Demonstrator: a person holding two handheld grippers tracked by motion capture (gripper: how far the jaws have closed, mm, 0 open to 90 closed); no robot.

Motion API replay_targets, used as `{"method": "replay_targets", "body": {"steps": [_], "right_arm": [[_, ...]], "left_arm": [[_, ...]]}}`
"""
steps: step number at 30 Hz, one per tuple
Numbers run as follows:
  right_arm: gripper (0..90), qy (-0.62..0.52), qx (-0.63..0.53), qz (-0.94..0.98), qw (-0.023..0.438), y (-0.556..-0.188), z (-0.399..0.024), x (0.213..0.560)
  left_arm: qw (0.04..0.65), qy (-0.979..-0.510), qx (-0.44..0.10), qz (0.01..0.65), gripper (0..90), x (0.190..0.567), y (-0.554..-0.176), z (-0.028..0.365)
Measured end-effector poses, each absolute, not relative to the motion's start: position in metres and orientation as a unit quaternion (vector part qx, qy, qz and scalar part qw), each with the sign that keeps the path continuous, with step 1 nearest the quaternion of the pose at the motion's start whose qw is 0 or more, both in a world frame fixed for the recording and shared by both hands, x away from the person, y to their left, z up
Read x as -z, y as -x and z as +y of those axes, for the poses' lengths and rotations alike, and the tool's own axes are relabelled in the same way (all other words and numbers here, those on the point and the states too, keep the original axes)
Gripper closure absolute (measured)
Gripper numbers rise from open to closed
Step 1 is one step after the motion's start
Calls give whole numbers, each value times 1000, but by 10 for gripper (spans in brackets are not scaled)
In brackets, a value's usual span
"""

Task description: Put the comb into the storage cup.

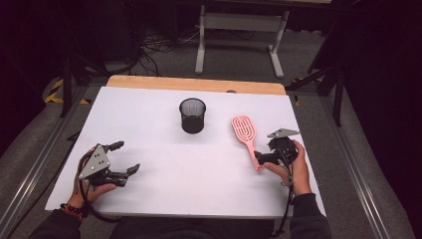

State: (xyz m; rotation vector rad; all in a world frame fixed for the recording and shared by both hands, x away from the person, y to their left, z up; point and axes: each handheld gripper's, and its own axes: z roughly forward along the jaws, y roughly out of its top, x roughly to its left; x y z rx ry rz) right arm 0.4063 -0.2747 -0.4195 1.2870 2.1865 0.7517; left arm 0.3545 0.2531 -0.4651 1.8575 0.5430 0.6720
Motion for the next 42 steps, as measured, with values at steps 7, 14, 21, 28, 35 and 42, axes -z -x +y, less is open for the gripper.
{"method": "replay_targets", "body": {"steps": [7, 14, 21, 28, 35, 42], "right_arm": [[98, -497, -246, 804, 214, -428, -258, 421], [87, -507, -180, 823, 182, -459, -232, 429], [85, -529, -147, 820, 162, -476, -230, 432], [149, -562, -134, 806, 128, -490, -237, 440], [358, -550, -142, 813, 127, -488, -231, 436], [537, -550, -163, 808, 135, -484, -232, 435]], "left_arm": [[521, -774, -276, 229, 92, 465, -355, 253], [525, -773, -271, 231, 87, 465, -356, 255], [523, -775, -275, 226, 82, 464, -354, 253], [525, -774, -274, 224, 76, 463, -354, 256], [521, -778, -272, 222, 76, 463, -354, 255], [535, -767, -264, 235, 65, 463, -356, 260]]}}
